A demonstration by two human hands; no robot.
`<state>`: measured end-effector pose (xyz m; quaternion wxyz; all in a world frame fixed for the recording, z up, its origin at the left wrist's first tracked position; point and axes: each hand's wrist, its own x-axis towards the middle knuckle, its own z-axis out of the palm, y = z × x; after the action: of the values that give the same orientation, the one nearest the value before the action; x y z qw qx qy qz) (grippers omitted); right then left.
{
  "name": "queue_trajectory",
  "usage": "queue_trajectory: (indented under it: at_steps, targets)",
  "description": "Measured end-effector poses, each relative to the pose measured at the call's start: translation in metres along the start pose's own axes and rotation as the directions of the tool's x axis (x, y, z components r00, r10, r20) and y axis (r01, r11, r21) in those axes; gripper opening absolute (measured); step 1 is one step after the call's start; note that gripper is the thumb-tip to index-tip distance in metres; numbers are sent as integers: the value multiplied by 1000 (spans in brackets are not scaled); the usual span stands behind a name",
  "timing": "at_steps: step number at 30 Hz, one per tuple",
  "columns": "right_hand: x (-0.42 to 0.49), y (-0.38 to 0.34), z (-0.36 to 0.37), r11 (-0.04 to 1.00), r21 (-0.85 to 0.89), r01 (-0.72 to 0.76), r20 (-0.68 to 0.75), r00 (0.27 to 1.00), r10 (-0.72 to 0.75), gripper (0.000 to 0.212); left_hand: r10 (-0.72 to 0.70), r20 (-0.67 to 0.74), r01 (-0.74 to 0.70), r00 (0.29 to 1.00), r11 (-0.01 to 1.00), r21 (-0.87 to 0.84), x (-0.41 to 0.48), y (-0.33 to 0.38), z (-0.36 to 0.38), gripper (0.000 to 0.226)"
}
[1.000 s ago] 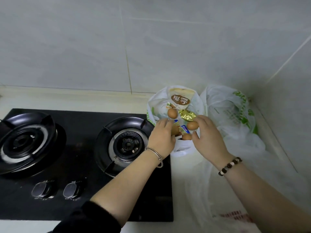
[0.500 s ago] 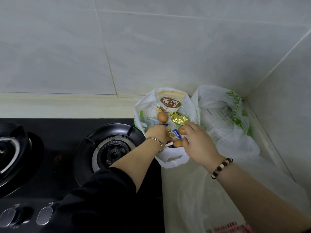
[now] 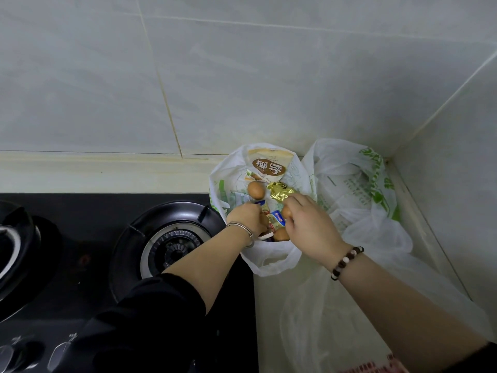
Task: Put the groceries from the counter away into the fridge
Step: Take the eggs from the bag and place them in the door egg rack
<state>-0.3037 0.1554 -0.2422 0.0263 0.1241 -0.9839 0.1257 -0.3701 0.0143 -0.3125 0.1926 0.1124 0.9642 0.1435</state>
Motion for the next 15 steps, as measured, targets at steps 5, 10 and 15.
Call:
queue_trajectory:
  at_steps: [5, 10, 15]
  targets:
    - [5, 1, 0, 1000, -8, 0, 47, 999, 0, 33, 0, -54, -2, 999, 999, -33, -2, -2, -2, 25]
    - [12, 2, 3, 997, -22, 71, 180, 982, -66, 25, -24, -130, 13, 991, 996, -90, -3, -10, -13, 34]
    - [20, -4, 21, 980, -162, 118, 378, 924, -49, 19, -34, -145, 15, 989, 991, -131, -11, -20, -20, 34]
